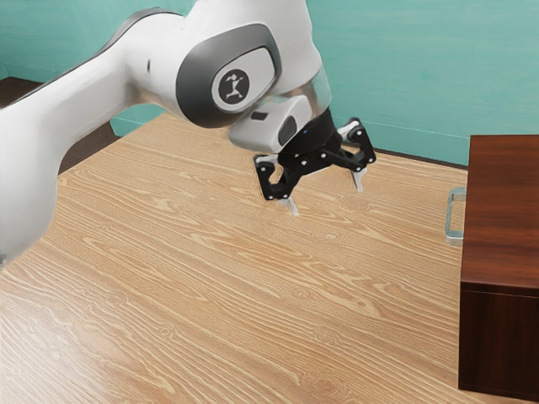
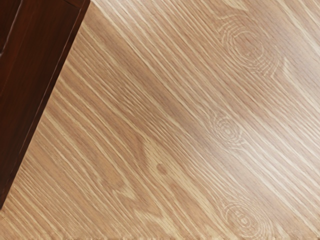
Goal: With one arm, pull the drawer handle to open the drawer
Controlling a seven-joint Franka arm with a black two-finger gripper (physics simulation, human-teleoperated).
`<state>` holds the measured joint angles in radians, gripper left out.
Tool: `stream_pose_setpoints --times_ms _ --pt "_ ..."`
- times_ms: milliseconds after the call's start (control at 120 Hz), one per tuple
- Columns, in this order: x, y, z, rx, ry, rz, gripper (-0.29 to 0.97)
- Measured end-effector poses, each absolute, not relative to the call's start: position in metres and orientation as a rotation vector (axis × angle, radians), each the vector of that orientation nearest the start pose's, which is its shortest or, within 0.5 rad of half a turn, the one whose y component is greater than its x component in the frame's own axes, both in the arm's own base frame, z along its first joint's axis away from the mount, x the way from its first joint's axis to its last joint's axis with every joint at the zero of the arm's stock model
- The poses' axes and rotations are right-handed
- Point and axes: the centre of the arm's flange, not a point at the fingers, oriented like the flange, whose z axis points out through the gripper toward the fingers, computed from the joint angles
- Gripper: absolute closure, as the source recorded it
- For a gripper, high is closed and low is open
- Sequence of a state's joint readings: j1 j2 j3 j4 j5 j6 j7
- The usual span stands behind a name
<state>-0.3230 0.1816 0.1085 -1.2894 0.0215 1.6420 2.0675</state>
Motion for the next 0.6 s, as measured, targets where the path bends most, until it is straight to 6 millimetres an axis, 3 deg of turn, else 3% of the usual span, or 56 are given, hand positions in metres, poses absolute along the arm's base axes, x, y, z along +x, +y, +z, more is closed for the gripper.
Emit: stream_pose_setpoints --times_ms 242,400,492,600 --pt "0.631 -0.147 0.64 -0.985 2.727 -0.196 0.0" --pt "0.635 -0.163 0.64 -0.85 2.731 -0.233 0.0" --pt "0.64 -0.175 0.627 -0.789 2.75 -0.263 0.0" --pt "0.649 -0.175 0.618 -0.755 2.742 -0.302 0.0"
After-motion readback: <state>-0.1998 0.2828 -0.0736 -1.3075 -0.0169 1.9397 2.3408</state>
